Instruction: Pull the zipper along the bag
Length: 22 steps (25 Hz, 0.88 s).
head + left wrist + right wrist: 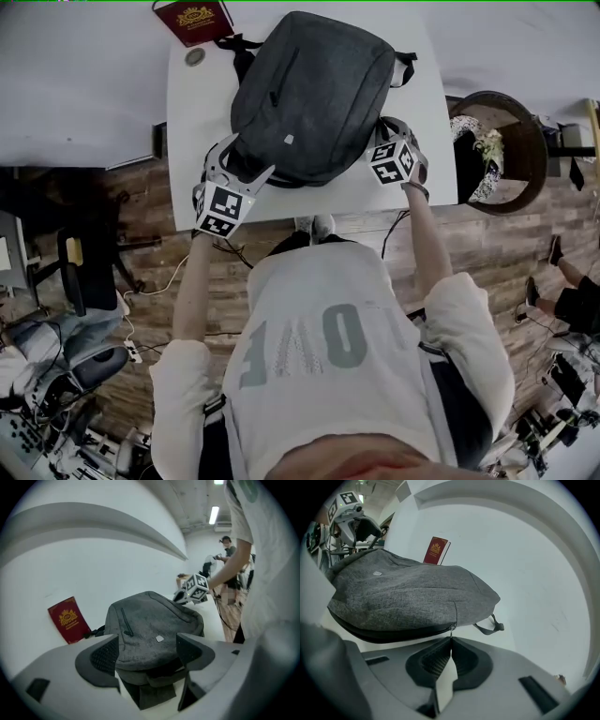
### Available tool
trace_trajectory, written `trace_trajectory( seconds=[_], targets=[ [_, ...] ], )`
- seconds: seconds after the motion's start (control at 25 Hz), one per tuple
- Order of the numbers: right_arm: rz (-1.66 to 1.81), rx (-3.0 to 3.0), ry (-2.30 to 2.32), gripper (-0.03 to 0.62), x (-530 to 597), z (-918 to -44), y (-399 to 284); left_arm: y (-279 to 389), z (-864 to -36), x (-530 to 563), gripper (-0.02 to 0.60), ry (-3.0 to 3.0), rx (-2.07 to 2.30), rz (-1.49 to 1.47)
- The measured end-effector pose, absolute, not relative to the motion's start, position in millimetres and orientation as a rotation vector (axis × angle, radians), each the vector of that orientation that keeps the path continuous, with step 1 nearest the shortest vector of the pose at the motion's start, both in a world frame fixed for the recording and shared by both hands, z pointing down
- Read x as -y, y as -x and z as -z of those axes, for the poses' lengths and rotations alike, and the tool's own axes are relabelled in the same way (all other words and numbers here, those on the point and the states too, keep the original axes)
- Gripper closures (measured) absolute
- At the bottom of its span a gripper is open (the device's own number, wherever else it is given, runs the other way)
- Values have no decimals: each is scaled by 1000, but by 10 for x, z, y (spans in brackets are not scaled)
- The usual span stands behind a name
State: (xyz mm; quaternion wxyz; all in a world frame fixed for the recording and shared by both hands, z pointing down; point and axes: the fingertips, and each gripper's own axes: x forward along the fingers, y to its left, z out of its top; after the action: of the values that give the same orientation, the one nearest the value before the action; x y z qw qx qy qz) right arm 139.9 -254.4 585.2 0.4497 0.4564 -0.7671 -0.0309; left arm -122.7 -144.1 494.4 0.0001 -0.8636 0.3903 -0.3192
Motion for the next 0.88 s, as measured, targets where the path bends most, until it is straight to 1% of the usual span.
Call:
trace_trajectory(
  seconds=[0.36, 0.6, 0.88],
  targets=[
    [56, 1885, -1099, 562, 2529, -5857, -1396, 1159, -5363, 1220, 224, 2541, -676, 1396],
    [-16, 1893, -1052, 563, 2516, -5871, -1404, 1126, -5548, 1255, 225, 2577, -613, 1480],
    [-22, 1880, -962, 563, 2509, -5874, -1401, 1058, -5737, 1340, 225, 2641, -597, 1568]
  ],
)
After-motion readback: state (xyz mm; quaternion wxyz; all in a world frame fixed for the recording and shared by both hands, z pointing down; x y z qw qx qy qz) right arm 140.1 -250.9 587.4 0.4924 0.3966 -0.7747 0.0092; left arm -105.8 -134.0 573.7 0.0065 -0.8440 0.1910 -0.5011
